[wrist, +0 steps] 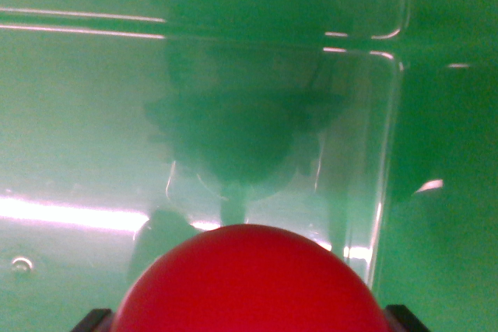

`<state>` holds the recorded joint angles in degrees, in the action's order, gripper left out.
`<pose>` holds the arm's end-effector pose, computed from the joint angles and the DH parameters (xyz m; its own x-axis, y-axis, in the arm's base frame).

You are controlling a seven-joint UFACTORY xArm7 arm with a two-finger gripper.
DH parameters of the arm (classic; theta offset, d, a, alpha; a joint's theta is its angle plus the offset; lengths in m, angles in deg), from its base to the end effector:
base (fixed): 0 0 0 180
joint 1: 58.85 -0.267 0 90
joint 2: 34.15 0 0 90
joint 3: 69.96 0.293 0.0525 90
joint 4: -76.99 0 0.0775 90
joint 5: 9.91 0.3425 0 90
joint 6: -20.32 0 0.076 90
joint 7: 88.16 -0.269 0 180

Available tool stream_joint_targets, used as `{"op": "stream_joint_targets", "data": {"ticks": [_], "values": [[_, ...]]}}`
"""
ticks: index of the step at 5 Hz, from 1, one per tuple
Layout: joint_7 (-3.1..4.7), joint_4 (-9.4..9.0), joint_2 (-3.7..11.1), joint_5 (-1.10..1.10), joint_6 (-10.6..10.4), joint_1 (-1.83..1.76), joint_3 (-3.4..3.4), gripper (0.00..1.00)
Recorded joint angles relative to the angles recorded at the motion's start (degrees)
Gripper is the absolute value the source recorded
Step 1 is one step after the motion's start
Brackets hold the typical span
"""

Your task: Pick fruit

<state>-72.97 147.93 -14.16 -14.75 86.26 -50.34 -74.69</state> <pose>0.4517 -0.1276 0.0910 0.9586 0.0736 -0.2751 0.0829 -0.9963 0.0224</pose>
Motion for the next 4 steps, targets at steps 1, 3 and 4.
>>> {"op": "stream_joint_targets", "data": {"ticks": [1, 3, 4], "values": [[0.17, 1.77, -0.59, -0.01, 2.35, -0.03, -0.01, 1.0], [0.36, 3.65, -1.21, -0.02, 4.85, -0.06, -0.02, 1.0], [0.36, 3.65, -1.21, -0.02, 4.85, -0.06, -0.02, 1.0]]}}
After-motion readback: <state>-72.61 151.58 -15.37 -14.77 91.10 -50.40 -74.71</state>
